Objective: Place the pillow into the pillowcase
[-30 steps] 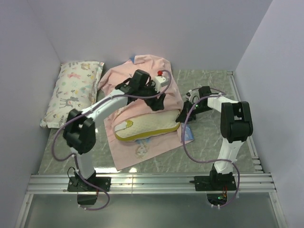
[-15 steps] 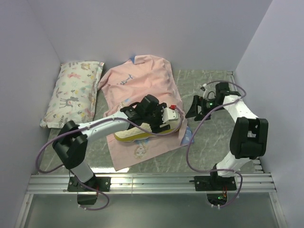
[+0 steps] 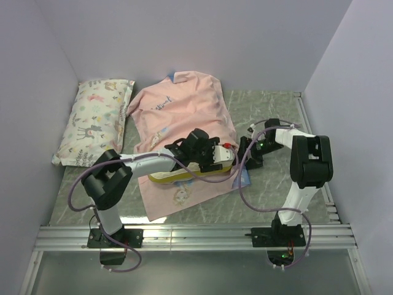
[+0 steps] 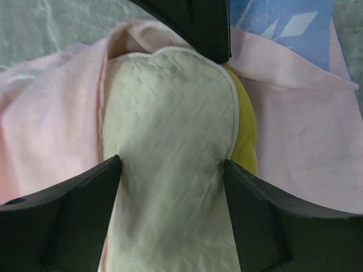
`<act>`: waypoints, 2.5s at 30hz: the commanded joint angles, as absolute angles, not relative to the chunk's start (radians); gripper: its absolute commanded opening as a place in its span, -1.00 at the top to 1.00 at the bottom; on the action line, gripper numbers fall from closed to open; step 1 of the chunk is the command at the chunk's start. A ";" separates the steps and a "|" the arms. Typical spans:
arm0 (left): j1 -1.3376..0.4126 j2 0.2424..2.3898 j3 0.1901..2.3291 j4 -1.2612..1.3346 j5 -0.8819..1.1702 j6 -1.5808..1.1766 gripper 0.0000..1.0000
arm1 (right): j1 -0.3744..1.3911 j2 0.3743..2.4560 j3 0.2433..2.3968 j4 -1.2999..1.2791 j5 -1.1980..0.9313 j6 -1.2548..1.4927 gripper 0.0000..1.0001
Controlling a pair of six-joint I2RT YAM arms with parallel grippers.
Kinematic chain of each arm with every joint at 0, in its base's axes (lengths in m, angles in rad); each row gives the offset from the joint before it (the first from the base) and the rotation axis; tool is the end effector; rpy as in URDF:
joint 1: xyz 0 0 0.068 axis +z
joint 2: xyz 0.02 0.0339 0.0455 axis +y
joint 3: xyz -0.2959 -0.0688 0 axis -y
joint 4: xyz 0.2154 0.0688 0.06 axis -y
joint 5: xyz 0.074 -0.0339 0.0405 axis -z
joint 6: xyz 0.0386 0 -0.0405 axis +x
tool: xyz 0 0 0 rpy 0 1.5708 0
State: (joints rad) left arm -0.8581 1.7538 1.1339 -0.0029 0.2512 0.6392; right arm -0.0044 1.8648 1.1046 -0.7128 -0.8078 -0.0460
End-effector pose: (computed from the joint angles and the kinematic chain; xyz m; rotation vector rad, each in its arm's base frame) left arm 0.2376 -0.2896 0.2632 1.5978 1.5110 -0.3984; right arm 0.3131 0.0265 0.1916 -0.1163 2.7870 1.1881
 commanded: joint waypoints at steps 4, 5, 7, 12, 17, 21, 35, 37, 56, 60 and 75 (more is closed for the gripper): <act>-0.854 1.864 1.190 0.026 0.210 0.594 -0.39 | -0.005 1.910 1.086 -0.755 -0.960 -0.141 -0.36; -0.851 1.900 1.222 0.015 0.192 0.588 -0.24 | -0.006 1.913 1.082 -0.784 -0.995 -0.164 -0.19; -0.830 1.940 1.267 0.003 0.147 0.548 0.04 | 0.023 1.916 1.077 -0.885 -1.084 -0.227 0.71; -0.706 2.003 1.500 -0.069 0.072 0.430 0.99 | 0.005 1.888 1.149 -1.266 -1.196 -0.536 1.00; -0.589 2.049 1.777 -0.136 -0.067 0.364 0.99 | -0.139 1.774 1.275 -1.445 -1.260 -0.654 1.00; -0.563 2.098 1.893 -0.160 -0.135 0.374 0.99 | -0.228 1.747 1.344 -1.445 -1.253 -0.607 1.00; -0.724 2.131 1.626 -0.362 0.216 0.250 0.89 | -0.348 2.020 1.532 -1.411 -1.234 -0.497 1.00; -0.726 2.157 1.637 -0.399 0.258 0.171 0.89 | -0.345 1.973 1.499 -1.303 -1.122 -0.378 0.90; -0.663 2.388 2.150 -0.226 0.463 -0.457 0.98 | -0.098 1.603 1.235 -0.878 -0.801 -0.077 -0.14; -0.667 2.392 2.184 -0.222 0.595 -0.428 0.18 | -0.078 1.680 1.212 -0.803 -0.796 -0.006 -0.18; -0.339 1.966 1.746 -0.573 0.305 0.300 -0.98 | -0.064 1.947 1.324 -0.660 -0.807 0.161 -0.25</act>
State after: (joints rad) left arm -0.3912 1.8885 1.7752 -0.4347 0.4160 0.0788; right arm -0.0715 1.9209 1.2583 -0.7399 -0.7910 0.1268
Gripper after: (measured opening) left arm 0.992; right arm 0.631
